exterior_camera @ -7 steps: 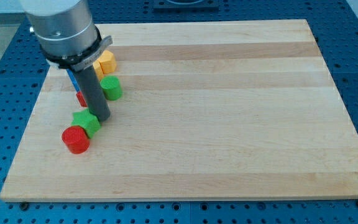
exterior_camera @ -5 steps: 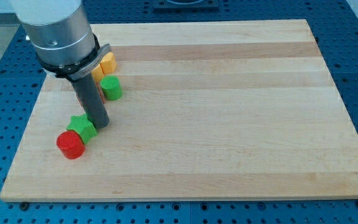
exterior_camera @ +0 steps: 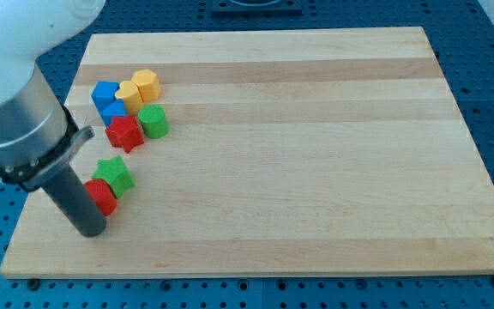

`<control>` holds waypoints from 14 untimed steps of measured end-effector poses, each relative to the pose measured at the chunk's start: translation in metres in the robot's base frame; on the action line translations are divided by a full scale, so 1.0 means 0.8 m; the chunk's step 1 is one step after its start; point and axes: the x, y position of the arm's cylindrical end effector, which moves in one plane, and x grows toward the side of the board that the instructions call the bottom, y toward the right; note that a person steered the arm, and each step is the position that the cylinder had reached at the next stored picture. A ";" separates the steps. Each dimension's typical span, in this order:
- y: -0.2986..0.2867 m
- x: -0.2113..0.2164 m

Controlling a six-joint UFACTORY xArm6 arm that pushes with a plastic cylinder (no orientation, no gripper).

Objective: Move green star below to the red star

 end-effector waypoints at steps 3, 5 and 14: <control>0.003 -0.052; -0.007 -0.059; 0.027 -0.095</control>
